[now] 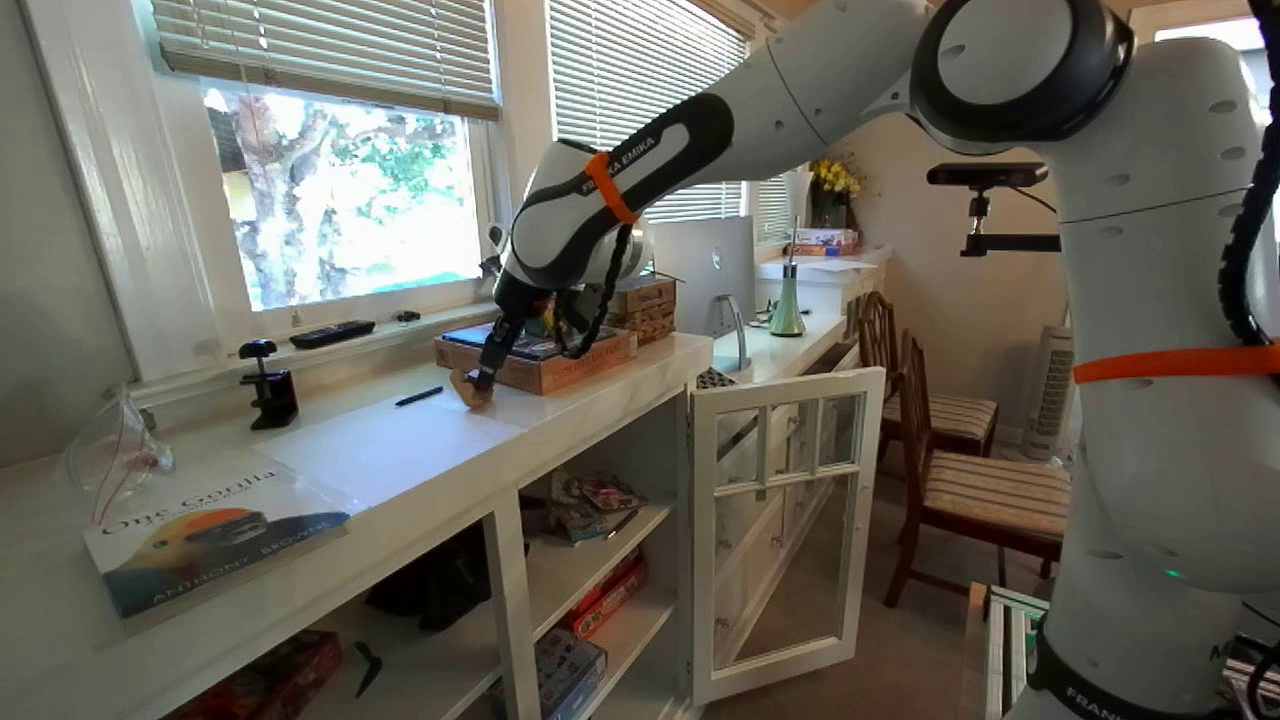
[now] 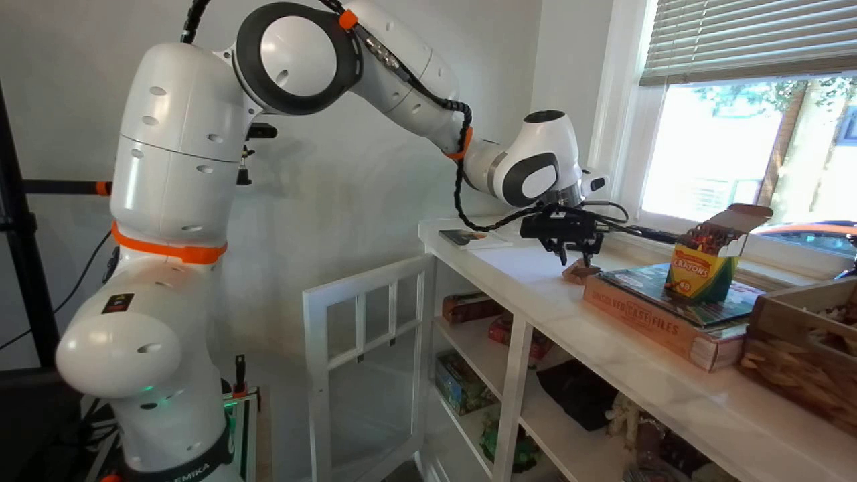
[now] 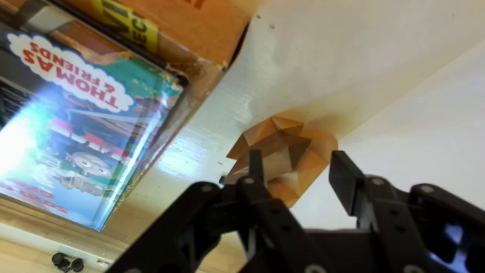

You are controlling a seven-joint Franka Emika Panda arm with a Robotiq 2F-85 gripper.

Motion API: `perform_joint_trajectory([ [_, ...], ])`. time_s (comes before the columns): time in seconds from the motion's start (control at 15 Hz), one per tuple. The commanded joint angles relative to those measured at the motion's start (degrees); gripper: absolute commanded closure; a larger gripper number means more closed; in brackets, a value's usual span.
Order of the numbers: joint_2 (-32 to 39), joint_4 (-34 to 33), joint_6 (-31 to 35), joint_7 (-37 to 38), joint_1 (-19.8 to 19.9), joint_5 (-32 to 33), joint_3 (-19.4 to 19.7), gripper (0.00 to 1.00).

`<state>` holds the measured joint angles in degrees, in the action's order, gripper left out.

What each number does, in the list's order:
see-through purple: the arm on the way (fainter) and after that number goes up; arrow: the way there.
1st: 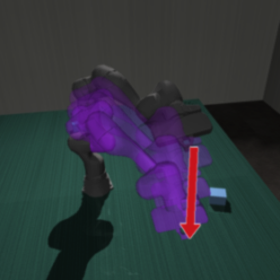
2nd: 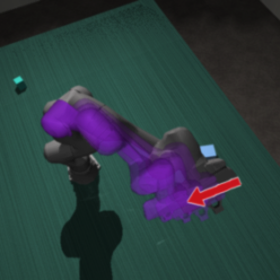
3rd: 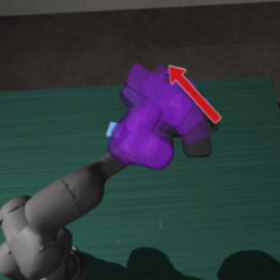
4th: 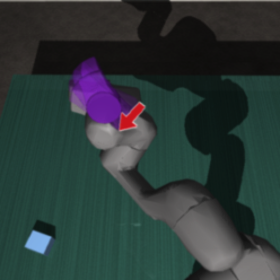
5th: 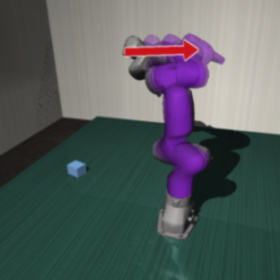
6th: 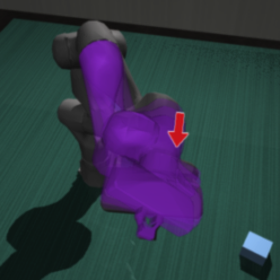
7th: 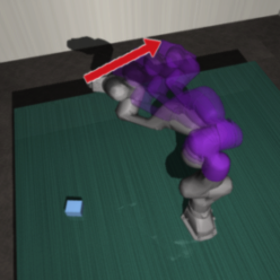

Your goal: Put the light brown block on the other blocks

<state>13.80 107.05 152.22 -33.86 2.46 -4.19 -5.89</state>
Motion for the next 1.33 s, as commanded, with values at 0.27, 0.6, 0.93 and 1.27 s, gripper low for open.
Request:
perform_joint_trajectory([
  [0.27,0.1,-0.7,-1.2,-0.6,0.6,-0.4,-0.5,0.0],
  [0.6,-2.0,-0.6,-4.4,5.3,-0.5,1.6,0.8,0.0],
  [0.93,-4.2,-2.5,-16.7,13.8,-1.6,3.1,1.5,0.0],
  [1.27,-5.1,-5.6,-29.0,21.9,-2.5,2.1,1.7,0.0],
])
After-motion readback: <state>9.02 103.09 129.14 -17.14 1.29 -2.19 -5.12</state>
